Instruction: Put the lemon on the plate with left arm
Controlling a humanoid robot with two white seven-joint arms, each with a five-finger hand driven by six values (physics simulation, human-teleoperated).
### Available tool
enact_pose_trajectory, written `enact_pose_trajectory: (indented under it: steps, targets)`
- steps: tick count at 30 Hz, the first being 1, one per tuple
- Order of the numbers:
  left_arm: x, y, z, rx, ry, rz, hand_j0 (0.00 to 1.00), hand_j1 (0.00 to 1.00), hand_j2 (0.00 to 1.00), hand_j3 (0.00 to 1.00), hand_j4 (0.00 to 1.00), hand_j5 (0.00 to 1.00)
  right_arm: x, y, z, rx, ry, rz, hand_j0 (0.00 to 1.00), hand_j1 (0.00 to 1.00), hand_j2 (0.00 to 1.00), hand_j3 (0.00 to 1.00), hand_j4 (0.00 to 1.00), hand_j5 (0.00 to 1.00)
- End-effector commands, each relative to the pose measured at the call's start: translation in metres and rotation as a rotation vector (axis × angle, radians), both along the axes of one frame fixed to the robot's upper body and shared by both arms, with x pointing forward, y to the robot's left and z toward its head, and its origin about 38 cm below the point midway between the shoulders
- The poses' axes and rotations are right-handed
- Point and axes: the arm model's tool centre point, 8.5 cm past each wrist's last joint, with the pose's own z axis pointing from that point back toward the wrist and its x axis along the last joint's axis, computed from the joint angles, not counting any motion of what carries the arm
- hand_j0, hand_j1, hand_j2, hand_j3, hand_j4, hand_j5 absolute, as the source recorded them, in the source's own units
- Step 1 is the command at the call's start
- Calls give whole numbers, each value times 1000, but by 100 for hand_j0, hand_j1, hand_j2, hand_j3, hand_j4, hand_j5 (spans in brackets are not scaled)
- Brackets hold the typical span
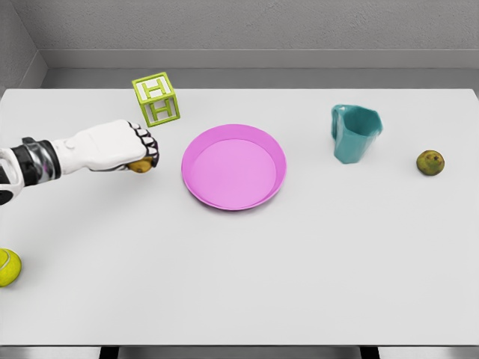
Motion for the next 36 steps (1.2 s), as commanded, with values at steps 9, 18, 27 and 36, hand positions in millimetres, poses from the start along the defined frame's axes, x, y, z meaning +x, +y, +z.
enact_pose_trajectory:
  steps: [9,18,27,36]
  targets:
    - [1,-9,3,-20,-8,-15,49,49,49,49,49,49,0,0,0,0,0,1,100,100,100,100,100,100]
    - [0,-24,7,-30,-14,-44,49,49,49,49,49,49,0,0,0,0,0,0,100,100,100,100,100,100]
    - [-2,-41,8,-50,-16,-74,49,49,49,49,49,49,0,0,0,0,0,0,100,100,100,100,100,100]
    - [0,-71,8,-50,-12,-126,49,49,49,49,49,49,0,0,0,0,0,0,100,100,100,100,100,100]
